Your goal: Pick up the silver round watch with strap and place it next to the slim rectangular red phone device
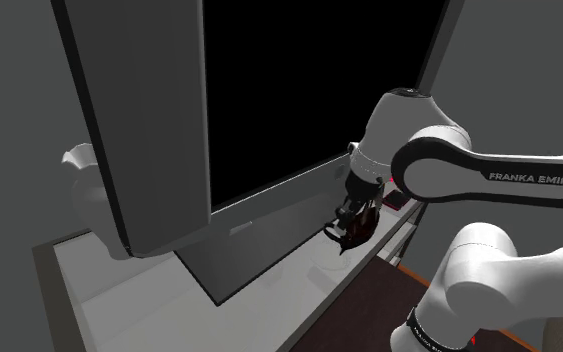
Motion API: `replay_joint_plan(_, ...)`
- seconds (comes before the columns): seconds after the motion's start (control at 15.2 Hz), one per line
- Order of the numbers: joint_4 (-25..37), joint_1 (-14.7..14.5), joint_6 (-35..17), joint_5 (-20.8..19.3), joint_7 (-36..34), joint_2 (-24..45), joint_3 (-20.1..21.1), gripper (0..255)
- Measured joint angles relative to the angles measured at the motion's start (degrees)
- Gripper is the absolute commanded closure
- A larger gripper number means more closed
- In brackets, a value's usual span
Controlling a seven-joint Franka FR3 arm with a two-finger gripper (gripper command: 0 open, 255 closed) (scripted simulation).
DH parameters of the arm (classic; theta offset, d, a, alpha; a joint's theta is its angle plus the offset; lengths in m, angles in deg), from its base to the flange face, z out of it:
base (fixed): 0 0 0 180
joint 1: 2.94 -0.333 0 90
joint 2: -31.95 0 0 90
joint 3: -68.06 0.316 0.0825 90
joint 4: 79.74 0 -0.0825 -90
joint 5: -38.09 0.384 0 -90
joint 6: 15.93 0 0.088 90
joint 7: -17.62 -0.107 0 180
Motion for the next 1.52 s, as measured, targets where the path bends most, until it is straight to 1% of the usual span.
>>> replay_joint_plan(0.13, -0.7, 2.0, 0.5, -2.2, 3.0, -1.3, -3.0, 255)
replay_joint_plan(0.26, -0.9, 4.4, 0.2, -4.8, 6.4, -1.1, -6.4, 255)
replay_joint_plan(0.33, -1.4, 5.8, 0.8, -6.3, 8.5, -2.4, -8.4, 255)
replay_joint_plan(0.59, -0.6, 10.6, -0.2, -11.4, 15.3, -0.8, -15.2, 255)
replay_joint_plan(0.92, 2.0, 15.4, -1.8, -17.0, 23.3, 2.8, -23.3, 255)
replay_joint_plan(1.06, 4.0, 16.5, -2.3, -18.6, 26.0, 5.0, -26.0, 255)
replay_joint_plan(1.19, 5.7, 17.5, -3.9, -20.4, 28.9, 8.1, -29.3, 255)
replay_joint_plan(1.45, 10.0, 18.7, -6.0, -22.9, 34.6, 13.6, -35.5, 255)
replay_joint_plan(1.52, 11.7, 18.4, -6.5, -23.1, 35.9, 15.6, -36.9, 255)
